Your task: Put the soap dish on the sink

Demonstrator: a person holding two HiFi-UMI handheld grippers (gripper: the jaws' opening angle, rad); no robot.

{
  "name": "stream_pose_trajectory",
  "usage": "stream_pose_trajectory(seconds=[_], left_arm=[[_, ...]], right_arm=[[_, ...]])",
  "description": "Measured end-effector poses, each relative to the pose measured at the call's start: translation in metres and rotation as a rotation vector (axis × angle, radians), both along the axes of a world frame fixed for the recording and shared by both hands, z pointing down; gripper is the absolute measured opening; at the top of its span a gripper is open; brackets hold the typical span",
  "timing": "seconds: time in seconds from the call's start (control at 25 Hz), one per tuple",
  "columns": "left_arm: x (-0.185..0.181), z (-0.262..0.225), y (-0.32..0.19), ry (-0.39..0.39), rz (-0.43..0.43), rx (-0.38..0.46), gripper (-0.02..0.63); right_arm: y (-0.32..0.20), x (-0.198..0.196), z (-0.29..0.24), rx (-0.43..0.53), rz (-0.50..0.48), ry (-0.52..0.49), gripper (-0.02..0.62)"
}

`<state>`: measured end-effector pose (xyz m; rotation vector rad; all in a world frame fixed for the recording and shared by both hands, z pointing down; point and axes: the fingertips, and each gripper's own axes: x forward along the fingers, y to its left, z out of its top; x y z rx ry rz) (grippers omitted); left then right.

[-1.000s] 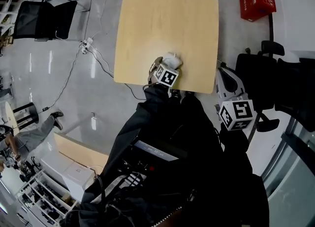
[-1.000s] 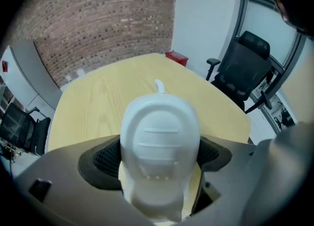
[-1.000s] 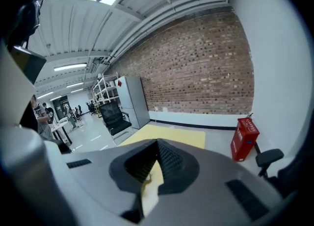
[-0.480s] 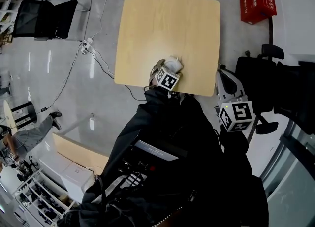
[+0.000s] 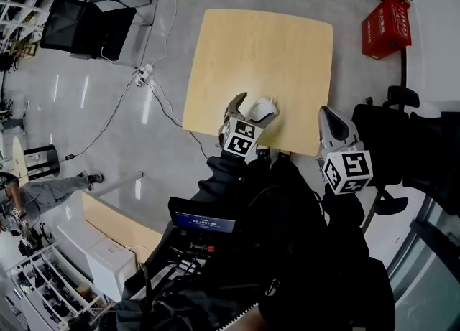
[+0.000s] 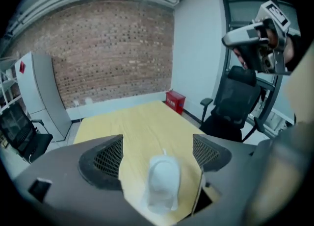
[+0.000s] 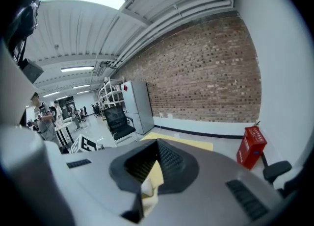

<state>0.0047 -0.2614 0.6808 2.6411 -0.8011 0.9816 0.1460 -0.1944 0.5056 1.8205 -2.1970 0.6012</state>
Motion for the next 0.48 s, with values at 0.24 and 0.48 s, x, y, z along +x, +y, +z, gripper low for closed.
stream_pose_trajectory(seconds=[0.24, 0.48], left_arm=[[0.005, -0.094, -0.021, 0.178, -0.073, 0.122, 0.375], [0.008, -0.157, -0.029, 0.24, -0.085, 0.234, 0.248]], right_arm=[[-0.018, -0.01, -0.033, 0.094, -0.039, 0.01, 0.006], [-0.032, -0.013, -0.065, 0.176, -0.052, 0.014, 0.006]])
